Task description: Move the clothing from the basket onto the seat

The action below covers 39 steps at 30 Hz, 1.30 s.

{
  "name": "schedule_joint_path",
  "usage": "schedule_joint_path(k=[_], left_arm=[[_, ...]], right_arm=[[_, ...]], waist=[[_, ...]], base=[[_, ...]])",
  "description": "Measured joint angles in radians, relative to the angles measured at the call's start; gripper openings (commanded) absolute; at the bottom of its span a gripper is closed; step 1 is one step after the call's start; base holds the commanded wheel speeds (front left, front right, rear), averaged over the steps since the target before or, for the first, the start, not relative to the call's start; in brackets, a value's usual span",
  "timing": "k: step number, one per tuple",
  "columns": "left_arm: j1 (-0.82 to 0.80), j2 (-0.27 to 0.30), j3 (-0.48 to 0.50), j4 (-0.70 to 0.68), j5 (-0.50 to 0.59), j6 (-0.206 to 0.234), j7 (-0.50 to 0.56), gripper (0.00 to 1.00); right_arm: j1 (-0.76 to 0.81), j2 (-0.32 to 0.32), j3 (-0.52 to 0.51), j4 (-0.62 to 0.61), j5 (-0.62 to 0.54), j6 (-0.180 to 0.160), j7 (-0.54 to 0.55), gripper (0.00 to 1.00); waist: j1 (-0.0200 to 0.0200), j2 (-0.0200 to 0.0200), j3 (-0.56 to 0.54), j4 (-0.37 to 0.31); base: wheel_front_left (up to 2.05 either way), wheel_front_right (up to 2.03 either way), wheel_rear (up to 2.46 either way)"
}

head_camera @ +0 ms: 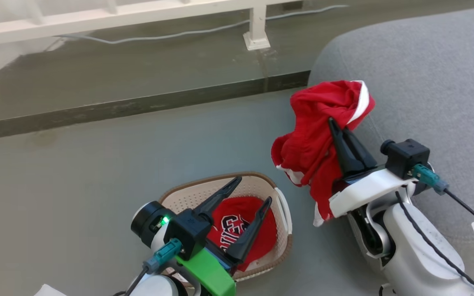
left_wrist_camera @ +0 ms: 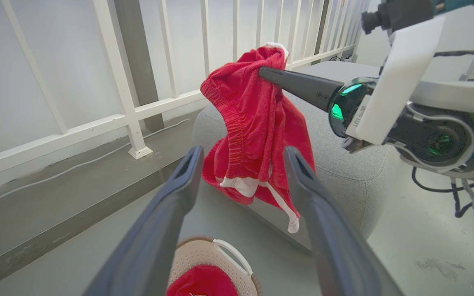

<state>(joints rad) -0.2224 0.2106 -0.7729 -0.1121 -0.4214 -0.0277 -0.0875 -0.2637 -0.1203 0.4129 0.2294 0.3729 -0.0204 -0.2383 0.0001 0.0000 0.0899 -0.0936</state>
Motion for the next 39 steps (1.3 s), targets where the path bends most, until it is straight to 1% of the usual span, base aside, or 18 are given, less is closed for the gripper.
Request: schedule_joint_path(k=[2,6,10,12,20,22,24,26,30,36,39], left_arm=[[0.000,0.003,0.000,-0.004,0.006,0.000,0.001,1.00],[-0.001,0.015,-0.004,-0.023,0.015,0.000,0.015,1.00],[-0.003,0.027,-0.005,-0.029,0.022,0.000,0.026,1.00],[-0.004,0.028,-0.005,-0.033,0.024,0.000,0.033,1.00],[-0.044,0.050,-0.005,-0.055,0.039,-0.009,0.062,1.00],[-0.052,0.055,-0.005,-0.059,0.057,-0.011,0.069,1.00],[-0.060,0.056,-0.005,-0.061,0.058,-0.016,0.079,1.00],[-0.063,0.056,-0.006,-0.063,0.058,-0.018,0.087,1.00],[-0.090,0.056,-0.008,-0.072,0.061,-0.025,0.097,1.00],[-0.127,0.056,-0.016,-0.093,0.069,-0.034,0.120,1.00],[-0.139,0.057,-0.021,-0.098,0.070,-0.035,0.136,1.00]], right_arm=[[0.000,-0.001,-0.012,0.000,0.005,-0.001,0.000,0.00],[0.000,-0.002,-0.030,0.000,0.007,-0.017,0.000,0.00],[-0.001,-0.002,-0.051,0.000,0.009,-0.018,-0.003,0.00],[-0.007,-0.002,-0.061,0.000,0.013,-0.025,-0.003,0.00],[-0.076,-0.005,-0.126,0.003,0.034,-0.027,-0.011,0.00],[-0.092,-0.007,-0.147,0.005,0.035,-0.034,-0.011,0.00],[-0.115,-0.010,-0.172,0.010,0.042,-0.035,-0.011,0.00],[-0.145,-0.018,-0.196,0.016,0.045,-0.042,-0.012,0.00],[-0.208,-0.033,-0.247,0.022,0.052,-0.042,-0.012,0.00],[-0.301,-0.046,-0.310,0.047,0.060,-0.044,-0.012,0.00],[-0.362,-0.066,-0.337,0.072,0.064,-0.044,-0.013,0.00]], waist=[[0.0000,0.0000,0.010,-0.013],[0.0000,0.0000,0.033,-0.042],[0.0000,0.0000,0.059,-0.074],[0.0000,0.0000,0.073,-0.092],[0.0000,0.0000,0.138,-0.162],[0.0000,0.0000,0.155,-0.178],[0.0000,0.0000,0.173,-0.192],[0.0000,0.0000,0.191,-0.205],[0.0000,0.0000,0.228,-0.225],[0.0000,0.0000,0.283,-0.239],[0.0001,0.0000,0.311,-0.240]], base=[[0.00,0.00,0.00],[0.00,0.00,0.00],[0.00,0.00,0.00],[0.00,0.00,0.00],[0.00,0.00,0.00],[0.00,0.00,0.00],[0.00,0.00,0.00],[0.00,0.00,0.00],[0.00,0.00,0.00],[0.00,0.00,0.00],[0.00,0.00,0.00]])
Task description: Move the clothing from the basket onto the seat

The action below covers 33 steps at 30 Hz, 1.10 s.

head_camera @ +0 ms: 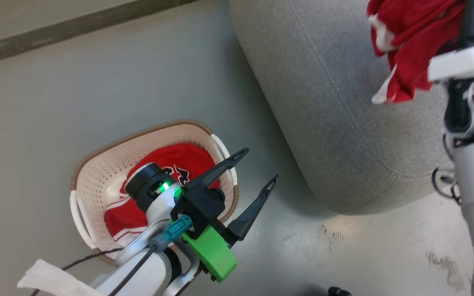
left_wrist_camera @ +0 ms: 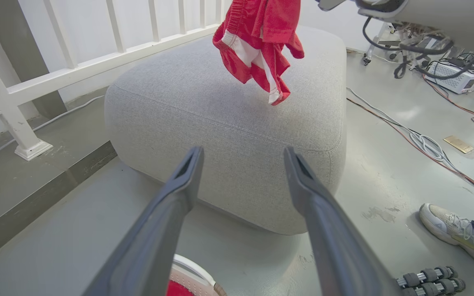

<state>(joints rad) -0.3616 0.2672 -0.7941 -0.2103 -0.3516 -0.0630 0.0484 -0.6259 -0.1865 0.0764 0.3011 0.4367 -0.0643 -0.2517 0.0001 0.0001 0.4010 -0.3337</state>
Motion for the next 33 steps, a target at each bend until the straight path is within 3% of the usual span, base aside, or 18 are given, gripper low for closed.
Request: schedule_joint_path(k=[20,30,33], left_arm=[[-0.098,0.007,-0.019,-0.058,0.020,-0.025,0.057,1.00],[-0.119,0.027,-0.017,-0.057,0.022,-0.030,0.063,1.00],[-0.122,0.039,-0.010,-0.053,0.022,-0.030,0.062,1.00]], right_arm=[[-0.275,-0.093,-0.139,0.202,0.038,-0.008,-0.003,0.00],[-0.279,-0.091,-0.204,0.321,0.048,-0.027,-0.003,0.00],[-0.278,-0.050,-0.230,0.365,0.065,-0.027,-0.003,0.00]], waist=[[0.0000,0.0000,0.190,0.050],[0.0000,0.0000,0.274,0.072],[0.0000,0.0000,0.297,0.074]], base=[[0.00,0.00,0.00],[0.00,0.00,0.00],[0.00,0.00,0.00]])
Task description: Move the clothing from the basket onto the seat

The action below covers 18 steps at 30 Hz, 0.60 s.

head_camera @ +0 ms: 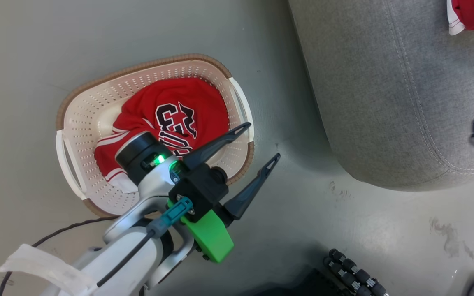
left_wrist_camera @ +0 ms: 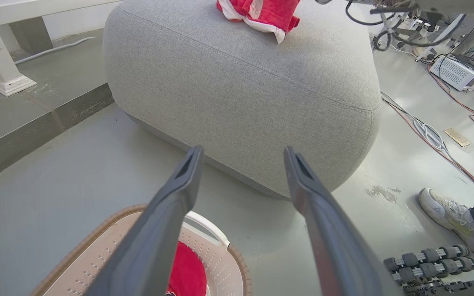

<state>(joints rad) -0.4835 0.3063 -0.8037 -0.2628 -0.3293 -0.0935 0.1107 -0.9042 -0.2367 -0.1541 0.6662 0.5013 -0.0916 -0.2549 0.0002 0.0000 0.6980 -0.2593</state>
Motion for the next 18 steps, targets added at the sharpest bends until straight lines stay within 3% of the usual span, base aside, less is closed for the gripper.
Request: schedule_joint_path(k=[8,9,10,18], left_arm=[[-0.015,0.002,0.000,0.016,0.000,-0.003,-0.007,1.00],[-0.015,0.002,0.000,0.023,0.000,-0.003,-0.012,1.00],[-0.015,0.002,0.000,0.027,0.000,-0.004,-0.015,1.00],[-0.015,0.002,-0.003,0.054,-0.001,-0.009,-0.034,1.00]], right_arm=[[0.002,0.027,-0.043,0.056,0.020,-0.007,0.000,0.00],[0.002,0.031,-0.045,0.059,0.020,-0.006,0.000,0.44],[0.002,0.035,-0.046,0.063,0.019,-0.006,0.000,1.00],[0.006,0.040,-0.048,0.089,-0.013,0.021,0.000,1.00]], waist=[[-0.0001,0.0000,0.004,-0.011],[-0.0001,0.0000,0.002,-0.011],[-0.0001,0.0000,-0.001,-0.011],[-0.0001,0.0000,-0.037,-0.013]], base=[[0.00,0.00,0.00],[0.00,0.00,0.00],[0.00,0.00,0.00],[0.00,0.00,0.00]])
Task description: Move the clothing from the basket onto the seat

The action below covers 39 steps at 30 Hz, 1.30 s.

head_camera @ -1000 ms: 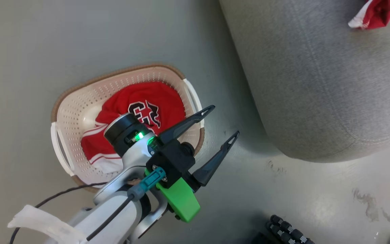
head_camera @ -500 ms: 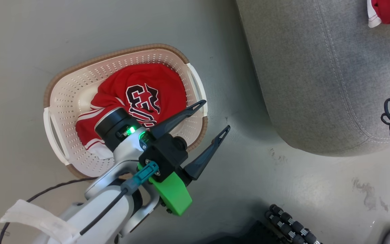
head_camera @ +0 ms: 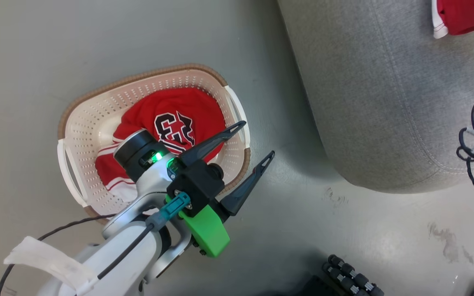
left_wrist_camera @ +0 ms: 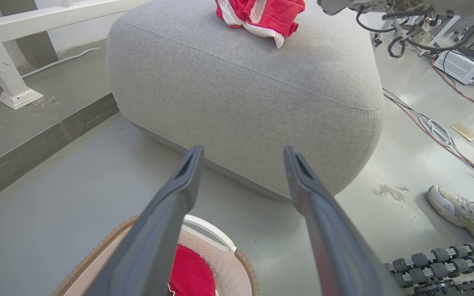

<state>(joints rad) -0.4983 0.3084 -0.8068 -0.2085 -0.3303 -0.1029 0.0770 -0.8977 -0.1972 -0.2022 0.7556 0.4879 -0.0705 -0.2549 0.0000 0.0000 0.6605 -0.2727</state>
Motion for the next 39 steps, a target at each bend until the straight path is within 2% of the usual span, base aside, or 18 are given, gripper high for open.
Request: schedule_joint_path(k=[14,20,30,39], left_arm=[[0.007,-0.008,0.028,0.072,-0.017,0.002,-0.083,1.00],[0.033,-0.018,0.065,0.107,-0.034,0.034,-0.125,1.00],[0.093,-0.043,0.131,0.176,-0.080,0.093,-0.191,1.00],[0.149,-0.073,0.197,0.233,-0.110,0.166,-0.232,1.00]], right_arm=[[0.126,0.011,0.049,0.022,-0.112,0.047,0.000,1.00],[0.169,0.004,0.091,-0.018,-0.179,0.080,0.000,1.00],[0.260,0.010,0.136,-0.128,-0.249,0.114,0.000,1.00],[0.357,0.074,0.205,-0.235,-0.288,0.136,0.000,1.00]], waist=[[0.0000,0.0000,-0.110,0.002],[0.0000,0.0000,-0.170,0.010],[0.0000,0.0000,-0.266,0.053],[0.0000,0.0000,-0.344,0.117]], base=[[0.00,0.00,0.00],[0.00,0.00,0.00],[0.00,0.00,0.00],[0.00,0.00,0.00]])
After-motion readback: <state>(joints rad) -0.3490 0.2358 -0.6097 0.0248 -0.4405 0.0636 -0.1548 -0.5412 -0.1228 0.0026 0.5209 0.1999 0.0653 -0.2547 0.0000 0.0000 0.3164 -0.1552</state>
